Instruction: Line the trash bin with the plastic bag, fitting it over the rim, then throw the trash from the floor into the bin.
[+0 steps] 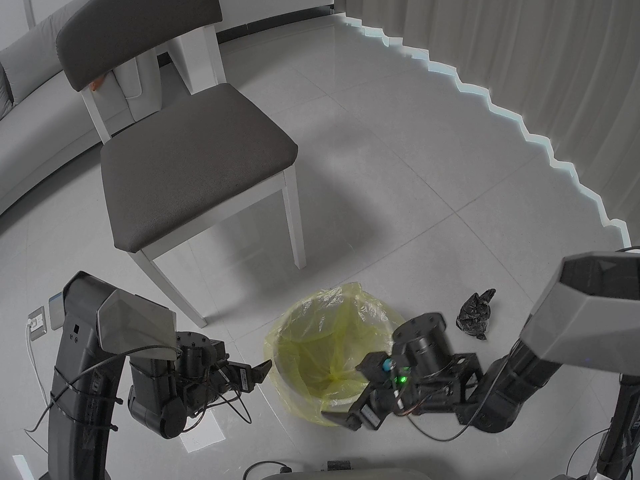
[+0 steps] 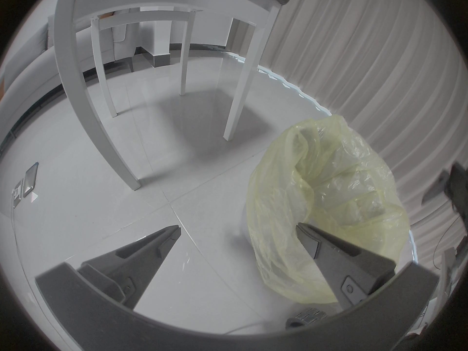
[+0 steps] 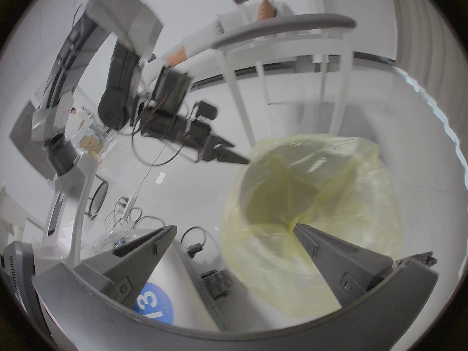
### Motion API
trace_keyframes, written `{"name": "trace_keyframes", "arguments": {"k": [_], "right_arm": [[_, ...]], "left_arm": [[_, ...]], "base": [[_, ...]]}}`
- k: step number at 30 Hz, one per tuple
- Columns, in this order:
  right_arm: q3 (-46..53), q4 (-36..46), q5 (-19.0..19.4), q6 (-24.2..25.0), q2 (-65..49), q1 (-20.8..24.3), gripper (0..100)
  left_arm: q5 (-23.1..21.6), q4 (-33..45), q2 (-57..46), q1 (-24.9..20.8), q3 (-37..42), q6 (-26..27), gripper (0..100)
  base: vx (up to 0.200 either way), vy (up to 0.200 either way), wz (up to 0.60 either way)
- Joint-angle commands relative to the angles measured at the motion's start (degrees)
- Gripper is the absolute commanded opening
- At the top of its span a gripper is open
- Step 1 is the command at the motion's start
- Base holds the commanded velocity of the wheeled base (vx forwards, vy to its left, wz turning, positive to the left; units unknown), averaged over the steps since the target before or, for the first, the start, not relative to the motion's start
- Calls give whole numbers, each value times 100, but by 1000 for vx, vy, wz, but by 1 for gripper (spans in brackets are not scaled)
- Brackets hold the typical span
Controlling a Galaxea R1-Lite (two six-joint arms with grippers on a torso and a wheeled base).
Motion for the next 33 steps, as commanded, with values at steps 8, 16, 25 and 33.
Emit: {"name": "trace_keyframes", "arguments": {"k": [8,16,25,33], "right_arm": [[-78,-3,156,-285,-404,-2450,100],[-491,-3,446,-355,343,-2915,100],[-790,6,446,-522,958,-2854,100],[-1783,832,446,-601,1582,-2942,100]], "left_arm": [[170,389,-4,-102,-243,232,100],[161,354,-48,-120,-252,214,100],[161,345,-30,-76,-243,197,100],[170,372,-4,-85,-314,205,100]], "base": [[0,0,0],[0,0,0],[0,0,0],[0,0,0]]}}
